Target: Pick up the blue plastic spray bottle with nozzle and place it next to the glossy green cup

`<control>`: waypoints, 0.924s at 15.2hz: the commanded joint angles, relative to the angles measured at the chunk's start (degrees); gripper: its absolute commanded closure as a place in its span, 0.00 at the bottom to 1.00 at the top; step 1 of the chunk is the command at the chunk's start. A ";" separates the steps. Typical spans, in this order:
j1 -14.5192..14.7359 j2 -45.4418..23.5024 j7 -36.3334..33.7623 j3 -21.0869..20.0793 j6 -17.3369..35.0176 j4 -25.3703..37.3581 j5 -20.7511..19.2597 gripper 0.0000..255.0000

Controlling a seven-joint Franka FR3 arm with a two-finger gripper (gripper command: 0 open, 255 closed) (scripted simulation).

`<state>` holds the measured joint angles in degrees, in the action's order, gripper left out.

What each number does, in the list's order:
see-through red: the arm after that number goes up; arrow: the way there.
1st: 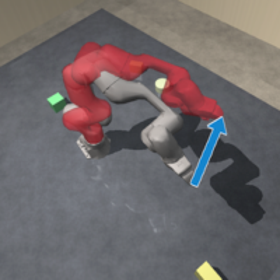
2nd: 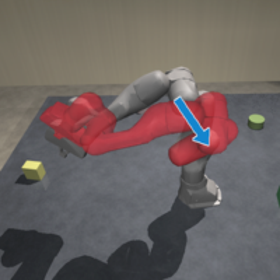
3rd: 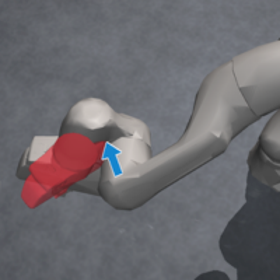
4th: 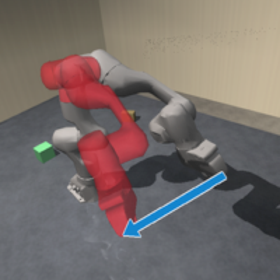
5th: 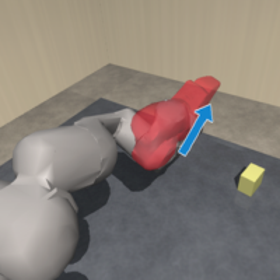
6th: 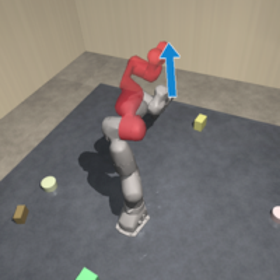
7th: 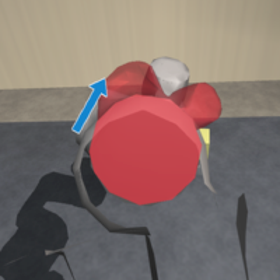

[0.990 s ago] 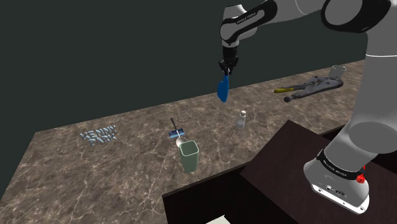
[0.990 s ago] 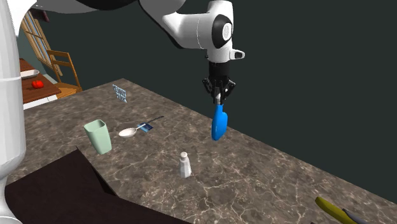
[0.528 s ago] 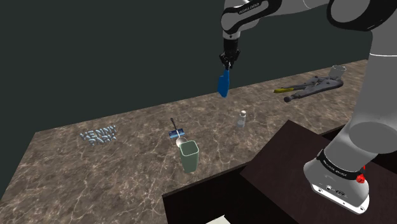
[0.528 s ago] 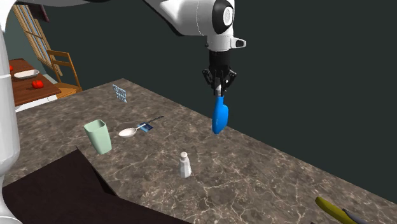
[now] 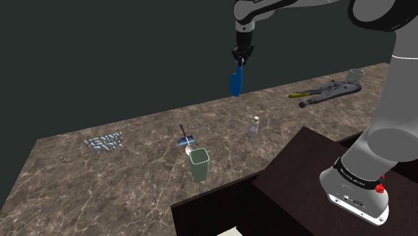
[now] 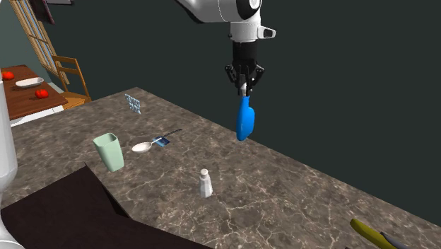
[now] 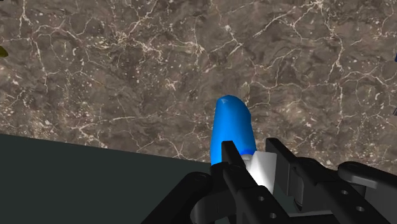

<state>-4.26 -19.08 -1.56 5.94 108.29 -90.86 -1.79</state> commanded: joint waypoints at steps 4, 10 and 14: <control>-0.08 0.53 0.26 0.06 -3.49 2.96 -0.01 1.00; -0.11 0.75 0.47 0.09 -8.00 7.26 0.01 1.00; -0.15 0.61 0.63 0.11 -11.14 10.55 0.04 1.00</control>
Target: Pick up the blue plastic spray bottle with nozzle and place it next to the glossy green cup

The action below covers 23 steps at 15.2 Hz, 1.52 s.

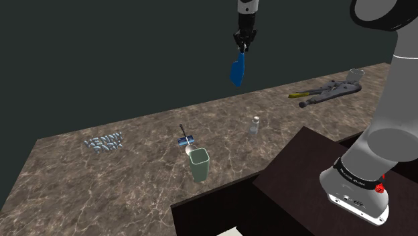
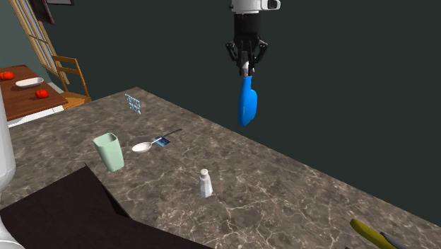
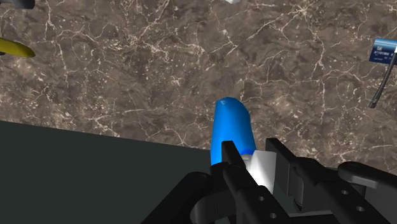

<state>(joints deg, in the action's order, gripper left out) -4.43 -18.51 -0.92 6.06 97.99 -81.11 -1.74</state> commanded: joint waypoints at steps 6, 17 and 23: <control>-0.08 -0.71 0.26 0.02 -5.83 6.52 0.08 1.00; -0.53 -4.41 0.90 0.09 -16.38 20.79 0.46 1.00; -1.13 -9.10 1.36 0.12 -24.10 33.20 0.89 1.00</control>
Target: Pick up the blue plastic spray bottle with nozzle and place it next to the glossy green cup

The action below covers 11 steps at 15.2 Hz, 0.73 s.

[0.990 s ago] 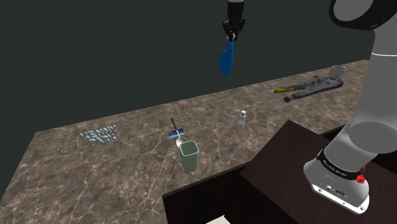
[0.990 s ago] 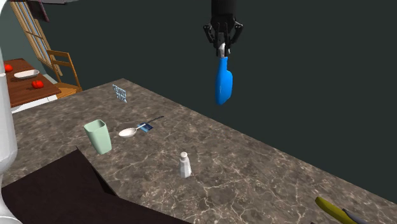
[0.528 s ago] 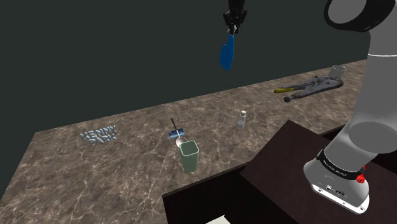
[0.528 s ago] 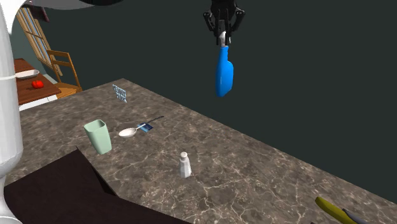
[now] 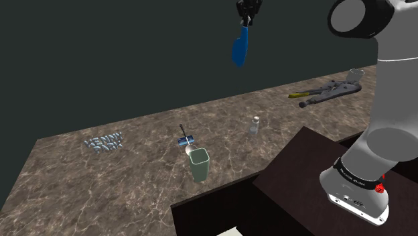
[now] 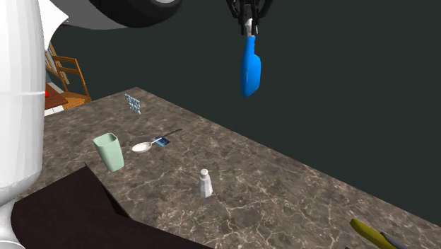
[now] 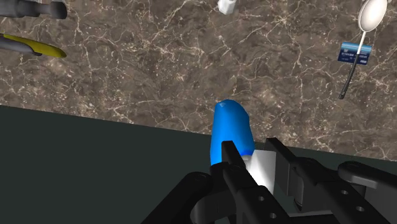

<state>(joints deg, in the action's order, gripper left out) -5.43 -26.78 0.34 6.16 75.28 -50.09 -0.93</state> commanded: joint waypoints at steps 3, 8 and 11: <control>2.08 2.84 -2.30 -0.48 0.72 -3.71 -0.41 1.00; 6.97 9.73 -8.63 -2.23 5.49 -15.69 -1.35 1.00; 9.54 12.35 -12.49 -3.56 7.36 -20.38 -1.70 1.00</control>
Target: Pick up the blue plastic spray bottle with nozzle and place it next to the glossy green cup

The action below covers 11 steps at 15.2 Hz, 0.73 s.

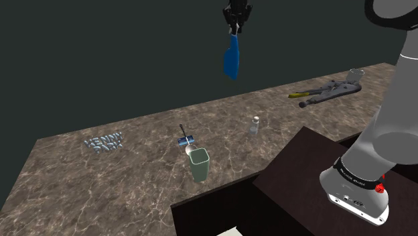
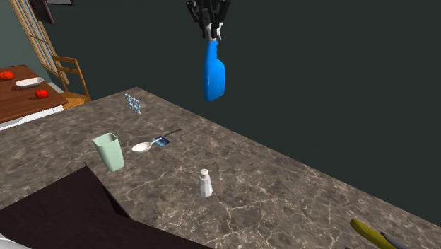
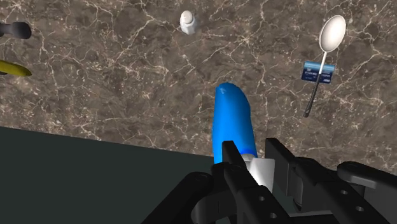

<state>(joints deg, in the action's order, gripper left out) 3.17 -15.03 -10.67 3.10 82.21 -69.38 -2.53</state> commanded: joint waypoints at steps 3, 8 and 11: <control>3.40 2.43 -5.36 -1.90 1.90 -4.59 -0.32 1.00; 7.34 4.02 -11.84 -4.40 3.72 -8.34 -0.53 1.00; 9.65 4.18 -15.72 -5.94 4.52 -9.48 -0.62 1.00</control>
<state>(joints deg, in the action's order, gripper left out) 11.84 -10.44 -24.74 -2.19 87.13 -79.62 -3.10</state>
